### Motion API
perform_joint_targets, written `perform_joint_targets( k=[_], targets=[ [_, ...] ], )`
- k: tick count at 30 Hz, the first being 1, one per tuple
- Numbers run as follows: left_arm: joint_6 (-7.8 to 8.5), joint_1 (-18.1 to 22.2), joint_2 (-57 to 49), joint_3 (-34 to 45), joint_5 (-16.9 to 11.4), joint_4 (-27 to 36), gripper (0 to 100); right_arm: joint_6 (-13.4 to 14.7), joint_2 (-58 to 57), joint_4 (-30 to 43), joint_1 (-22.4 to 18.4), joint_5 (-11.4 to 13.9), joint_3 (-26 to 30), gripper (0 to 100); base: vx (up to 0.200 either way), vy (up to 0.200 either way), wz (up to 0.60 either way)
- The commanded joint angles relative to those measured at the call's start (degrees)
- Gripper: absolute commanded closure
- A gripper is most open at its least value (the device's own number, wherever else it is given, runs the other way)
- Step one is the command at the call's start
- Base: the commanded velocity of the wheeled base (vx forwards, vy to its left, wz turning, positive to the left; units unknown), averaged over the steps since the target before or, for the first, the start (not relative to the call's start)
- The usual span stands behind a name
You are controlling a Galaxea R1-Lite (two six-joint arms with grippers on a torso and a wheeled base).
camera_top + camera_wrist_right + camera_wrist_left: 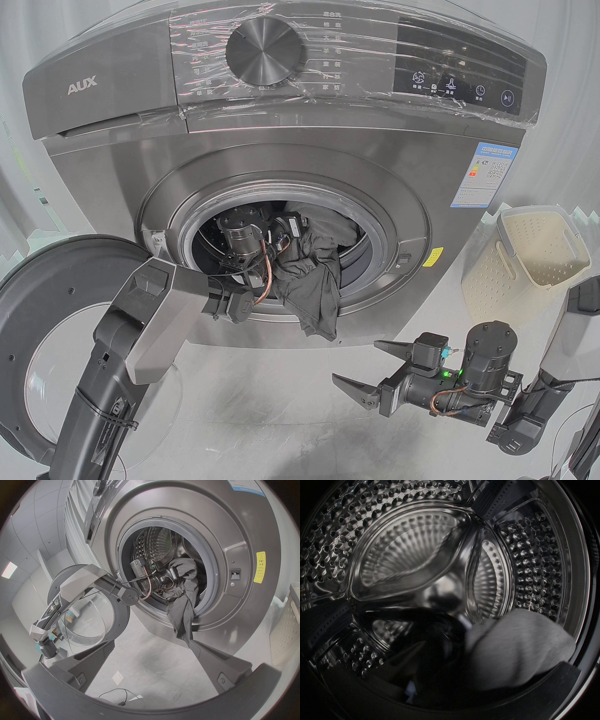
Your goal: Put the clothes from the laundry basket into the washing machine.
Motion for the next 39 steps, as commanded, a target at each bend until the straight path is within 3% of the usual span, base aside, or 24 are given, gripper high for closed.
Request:
perform_joint_targets(
  k=[1,6,11,30,31,39],
  targets=[
    [-1.34,-1.99,-10.53,16.96,-0.62,3.50,0,-0.01,0.18,-0.03,-0.20,0.09,0.01,0,0.000,0.000,0.00],
    [-1.25,-3.66,-17.12,26.37,-3.17,9.21,0,-0.01,0.09,-0.03,-0.29,0.09,-0.08,0,0.000,0.000,0.00],
    [-0.90,-4.54,-18.09,29.62,-5.28,12.64,0,-0.01,0.00,-0.03,-0.20,0.00,0.01,0,0.000,0.000,0.00],
    [-0.90,-5.33,-9.47,24.87,-6.60,12.02,0,-0.01,0.09,-0.03,-0.02,0.09,0.01,0,0.000,0.000,0.00],
    [-0.90,-5.33,-9.30,24.79,-6.60,11.93,100,-0.01,0.09,-0.03,-0.02,0.00,0.01,0,0.000,0.000,0.00],
    [-1.87,-4.54,-8.33,17.75,-5.54,11.58,100,-0.01,0.09,-0.03,0.06,0.00,-0.08,0,0.000,0.000,0.00]
  ],
)
